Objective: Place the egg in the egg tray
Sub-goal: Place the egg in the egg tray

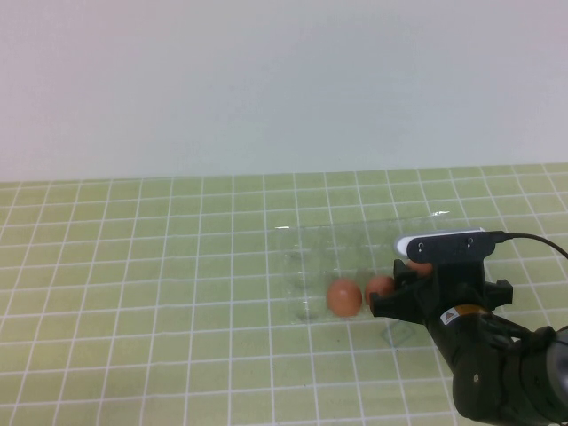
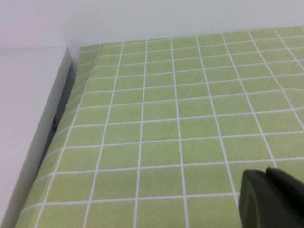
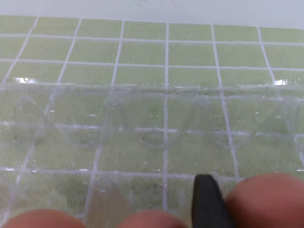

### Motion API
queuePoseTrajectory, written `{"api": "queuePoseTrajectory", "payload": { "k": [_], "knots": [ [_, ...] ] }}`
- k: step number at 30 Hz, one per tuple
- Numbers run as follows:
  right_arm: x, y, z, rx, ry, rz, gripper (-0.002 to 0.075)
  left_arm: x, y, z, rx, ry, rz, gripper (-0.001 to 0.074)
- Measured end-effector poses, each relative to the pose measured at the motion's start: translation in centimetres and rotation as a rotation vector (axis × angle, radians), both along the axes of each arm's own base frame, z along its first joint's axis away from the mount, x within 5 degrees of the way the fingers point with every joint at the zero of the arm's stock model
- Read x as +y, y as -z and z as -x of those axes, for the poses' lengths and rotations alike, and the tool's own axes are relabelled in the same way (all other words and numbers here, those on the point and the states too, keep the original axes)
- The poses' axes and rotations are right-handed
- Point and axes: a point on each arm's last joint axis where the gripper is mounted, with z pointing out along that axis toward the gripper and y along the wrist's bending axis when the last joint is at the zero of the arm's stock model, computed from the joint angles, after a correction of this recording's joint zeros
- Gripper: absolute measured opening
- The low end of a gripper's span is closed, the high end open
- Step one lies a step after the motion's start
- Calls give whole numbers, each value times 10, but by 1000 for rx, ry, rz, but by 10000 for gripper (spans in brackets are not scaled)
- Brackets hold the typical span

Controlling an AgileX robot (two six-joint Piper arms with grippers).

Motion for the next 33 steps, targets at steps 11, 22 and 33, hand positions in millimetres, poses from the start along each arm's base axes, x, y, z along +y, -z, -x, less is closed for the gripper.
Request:
{"api": "queuePoseTrajectory", "payload": {
  "k": [11,22,33],
  "knots": [
    [0,0,0,6,0,-1,377,0,0,0,0,0,0,-2],
    [0,1,0,17,-2,-3,388,0,0,0,0,0,0,-2],
    [0,3,1,42,-7,-9,393,0,0,0,0,0,0,-2]
  ]
}}
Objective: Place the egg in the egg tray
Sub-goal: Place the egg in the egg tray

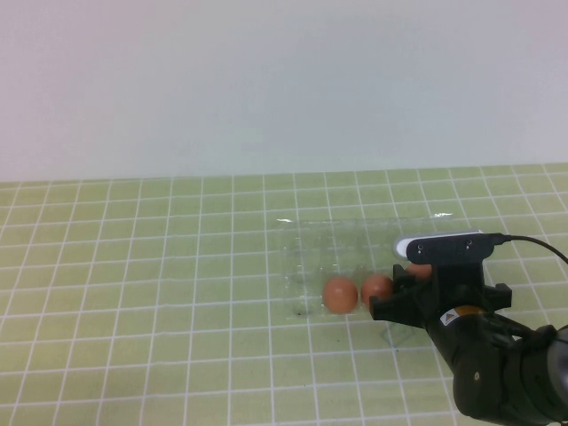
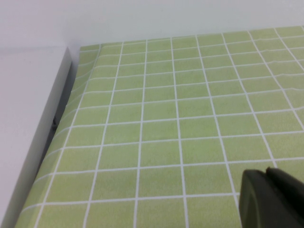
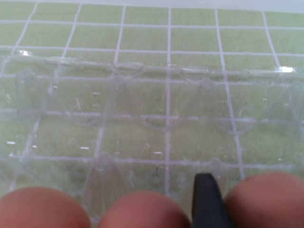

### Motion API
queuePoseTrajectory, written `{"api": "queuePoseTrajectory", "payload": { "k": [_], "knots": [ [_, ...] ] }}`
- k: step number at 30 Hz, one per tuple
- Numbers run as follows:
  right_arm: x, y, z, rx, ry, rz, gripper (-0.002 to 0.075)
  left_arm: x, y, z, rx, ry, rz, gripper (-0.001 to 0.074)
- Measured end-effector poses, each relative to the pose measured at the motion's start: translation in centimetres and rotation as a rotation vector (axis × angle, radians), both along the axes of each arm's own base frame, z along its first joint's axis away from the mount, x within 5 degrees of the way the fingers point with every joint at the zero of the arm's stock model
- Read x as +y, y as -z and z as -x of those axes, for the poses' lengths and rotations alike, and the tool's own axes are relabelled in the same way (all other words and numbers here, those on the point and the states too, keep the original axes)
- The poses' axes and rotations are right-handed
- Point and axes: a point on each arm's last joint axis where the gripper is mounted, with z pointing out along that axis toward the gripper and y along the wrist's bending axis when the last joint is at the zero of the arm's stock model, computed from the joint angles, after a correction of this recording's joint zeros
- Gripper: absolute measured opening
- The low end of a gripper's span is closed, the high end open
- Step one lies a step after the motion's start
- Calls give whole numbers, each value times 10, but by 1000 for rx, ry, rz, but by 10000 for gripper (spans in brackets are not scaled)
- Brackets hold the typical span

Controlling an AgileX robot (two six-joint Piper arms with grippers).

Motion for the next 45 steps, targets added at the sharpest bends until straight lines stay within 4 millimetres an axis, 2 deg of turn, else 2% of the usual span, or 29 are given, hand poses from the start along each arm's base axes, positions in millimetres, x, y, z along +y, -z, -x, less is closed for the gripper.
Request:
{"api": "queuePoseTrajectory", "payload": {
  "k": [21,30,39,45],
  "knots": [
    [0,0,0,5,3,-2,395,0,0,0,0,0,0,-2],
    [0,6,3,60,2,-16,452,0,0,0,0,0,0,-2],
    [0,6,3,61,4,-20,461,0,0,0,0,0,0,-1],
    [2,-3,4,64,-5,-46,461,0,0,0,0,0,0,-1]
  ]
}}
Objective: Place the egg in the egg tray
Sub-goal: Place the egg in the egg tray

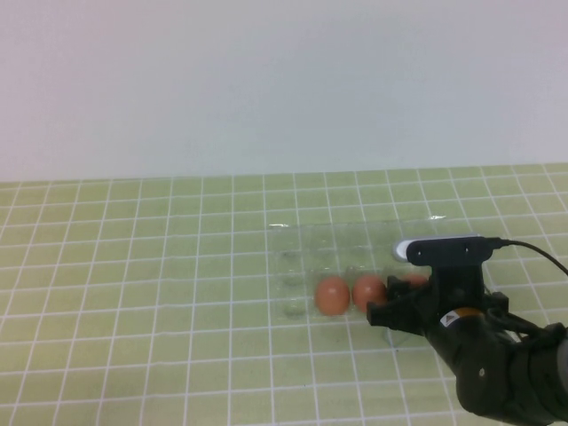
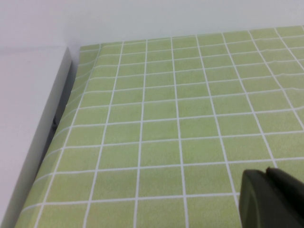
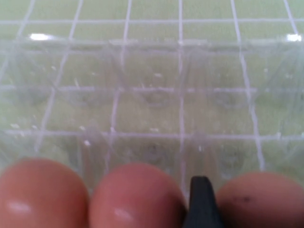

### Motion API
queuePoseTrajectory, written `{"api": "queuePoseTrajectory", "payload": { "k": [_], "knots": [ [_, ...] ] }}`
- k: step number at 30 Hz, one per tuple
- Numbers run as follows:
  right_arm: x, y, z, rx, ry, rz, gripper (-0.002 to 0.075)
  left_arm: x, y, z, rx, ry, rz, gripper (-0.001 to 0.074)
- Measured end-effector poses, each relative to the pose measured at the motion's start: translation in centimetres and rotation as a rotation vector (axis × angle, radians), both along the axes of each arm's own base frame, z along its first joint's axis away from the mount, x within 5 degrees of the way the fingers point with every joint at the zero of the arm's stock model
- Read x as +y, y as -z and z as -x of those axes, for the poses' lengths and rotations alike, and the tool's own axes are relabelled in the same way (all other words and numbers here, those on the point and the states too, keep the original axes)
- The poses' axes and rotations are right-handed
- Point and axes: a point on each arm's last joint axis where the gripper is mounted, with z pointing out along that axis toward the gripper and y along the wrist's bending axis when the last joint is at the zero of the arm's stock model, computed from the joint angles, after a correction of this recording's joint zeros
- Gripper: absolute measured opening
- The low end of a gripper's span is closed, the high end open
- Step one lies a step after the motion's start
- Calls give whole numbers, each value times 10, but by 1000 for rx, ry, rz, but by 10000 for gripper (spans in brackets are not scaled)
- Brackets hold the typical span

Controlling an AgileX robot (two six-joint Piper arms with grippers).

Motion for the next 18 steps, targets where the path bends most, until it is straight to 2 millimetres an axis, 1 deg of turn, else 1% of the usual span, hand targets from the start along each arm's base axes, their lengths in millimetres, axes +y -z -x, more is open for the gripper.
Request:
{"api": "queuePoseTrajectory", "payload": {
  "k": [10,14,16,18],
  "knots": [
    [-1,-42,2,-100,-5,-71,462,0,0,0,0,0,0,-1],
    [-4,-75,7,-175,-35,-87,462,0,0,0,0,0,0,-1],
    [-7,-94,11,-222,-58,-85,460,0,0,0,0,0,0,-2],
    [-11,-119,18,-284,-80,-96,445,0,0,0,0,0,0,-1]
  ]
}}
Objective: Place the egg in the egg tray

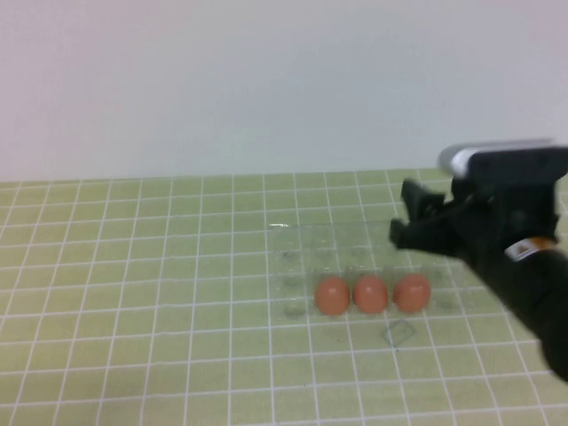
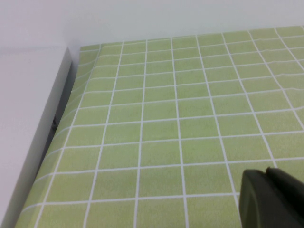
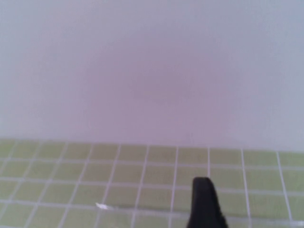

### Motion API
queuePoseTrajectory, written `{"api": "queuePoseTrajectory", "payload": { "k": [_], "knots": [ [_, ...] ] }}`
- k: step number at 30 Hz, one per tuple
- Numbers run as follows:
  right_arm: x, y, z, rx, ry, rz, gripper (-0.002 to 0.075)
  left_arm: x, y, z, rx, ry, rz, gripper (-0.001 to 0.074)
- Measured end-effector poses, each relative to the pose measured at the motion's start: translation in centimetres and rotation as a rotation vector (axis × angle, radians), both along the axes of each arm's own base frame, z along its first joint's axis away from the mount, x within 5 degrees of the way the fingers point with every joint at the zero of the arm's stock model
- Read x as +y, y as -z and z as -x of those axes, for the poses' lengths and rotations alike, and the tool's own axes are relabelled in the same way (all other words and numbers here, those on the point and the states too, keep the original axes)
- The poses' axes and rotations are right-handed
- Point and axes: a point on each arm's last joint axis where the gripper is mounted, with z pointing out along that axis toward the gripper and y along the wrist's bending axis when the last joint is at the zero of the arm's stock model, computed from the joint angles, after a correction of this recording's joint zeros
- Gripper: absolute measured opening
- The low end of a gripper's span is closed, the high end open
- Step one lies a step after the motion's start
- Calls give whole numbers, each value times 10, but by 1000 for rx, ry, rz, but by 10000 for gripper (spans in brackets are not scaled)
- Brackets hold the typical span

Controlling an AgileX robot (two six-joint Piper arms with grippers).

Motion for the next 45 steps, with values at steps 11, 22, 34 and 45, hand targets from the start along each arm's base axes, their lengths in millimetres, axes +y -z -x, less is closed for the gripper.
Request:
{"api": "queuePoseTrajectory", "payload": {
  "k": [11,22,34,45],
  "knots": [
    [-35,-106,60,-306,-108,-119,44,0,0,0,0,0,0,-1],
    [-67,-121,120,-552,-207,4,-1,0,0,0,0,0,0,-1],
    [-86,-63,152,-466,-267,74,-1,0,0,0,0,0,0,-1],
    [-106,-67,176,-480,-271,147,-1,0,0,0,0,0,0,-1]
  ]
}}
